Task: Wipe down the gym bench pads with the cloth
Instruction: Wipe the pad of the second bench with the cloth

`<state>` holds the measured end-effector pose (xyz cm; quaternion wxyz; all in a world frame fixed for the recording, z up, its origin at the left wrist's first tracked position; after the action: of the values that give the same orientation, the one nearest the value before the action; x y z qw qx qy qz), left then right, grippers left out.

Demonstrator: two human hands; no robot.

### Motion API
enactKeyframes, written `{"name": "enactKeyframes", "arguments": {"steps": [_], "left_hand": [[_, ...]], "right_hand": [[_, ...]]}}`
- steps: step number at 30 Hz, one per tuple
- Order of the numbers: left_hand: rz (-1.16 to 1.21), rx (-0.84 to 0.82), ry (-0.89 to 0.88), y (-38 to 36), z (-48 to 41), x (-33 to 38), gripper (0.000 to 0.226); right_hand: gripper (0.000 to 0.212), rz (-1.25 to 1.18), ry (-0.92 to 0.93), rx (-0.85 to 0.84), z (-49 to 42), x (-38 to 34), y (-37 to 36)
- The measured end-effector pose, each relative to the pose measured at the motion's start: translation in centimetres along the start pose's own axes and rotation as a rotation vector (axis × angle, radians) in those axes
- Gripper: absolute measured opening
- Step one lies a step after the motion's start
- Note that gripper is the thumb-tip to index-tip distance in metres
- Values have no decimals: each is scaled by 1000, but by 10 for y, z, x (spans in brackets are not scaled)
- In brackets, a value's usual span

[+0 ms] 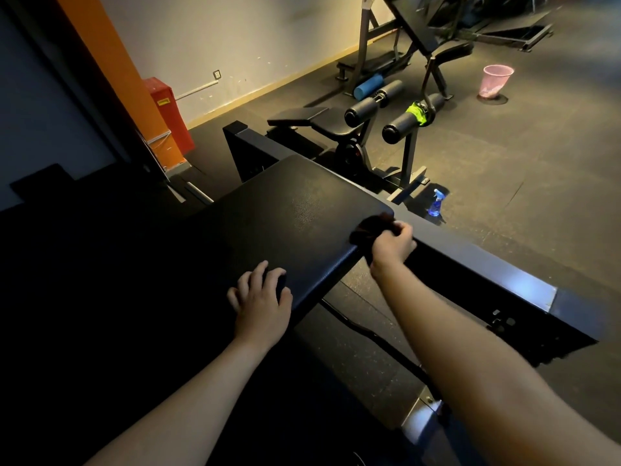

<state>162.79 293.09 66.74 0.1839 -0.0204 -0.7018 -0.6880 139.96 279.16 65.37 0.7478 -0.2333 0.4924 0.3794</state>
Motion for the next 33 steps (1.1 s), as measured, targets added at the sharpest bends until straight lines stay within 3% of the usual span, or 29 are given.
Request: {"name": "enactKeyframes", "arguments": {"steps": [3,6,8,13,18,22,26,33], "left_hand": [[-29,27,23,-6,-6,3,37],[-54,57,26,-10,-5,2,37],[-78,71,27,-11,-5,3,37],[-89,77,31,-12,-6,3,36],[-66,72,26,-11,-4,2,36],[-31,33,11,-7,-2,2,40],[-15,-27,-41,-2,9,-5,47],[-34,-66,-62,11,48,-32,50]], "right_hand": [[30,-132,-55,-42,-43,-18,-10],[53,-151,-120,-175,-61,-10,-24],[48,-93,-76,-194,-56,-7,-30],[38,-136,-37,-30,-41,0,-29],[39,-92,-186,47,-15,21,-22],[44,-7,-267,-19,18,51,-25],[40,120,-249,-68,56,66,-21],[49,284,-229,-190,136,86,-24]]}}
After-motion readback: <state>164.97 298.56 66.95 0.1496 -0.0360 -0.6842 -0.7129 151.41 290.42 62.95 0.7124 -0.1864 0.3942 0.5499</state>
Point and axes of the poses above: each hand's wrist, its own z-axis away from the middle knuckle, its own y-axis out of the back of the hand, x = y × z, the point moved 3 cm from there along -z, towards the middle knuckle, and after that the axes turned 2 degrees about -y, right-handed, at the moved point
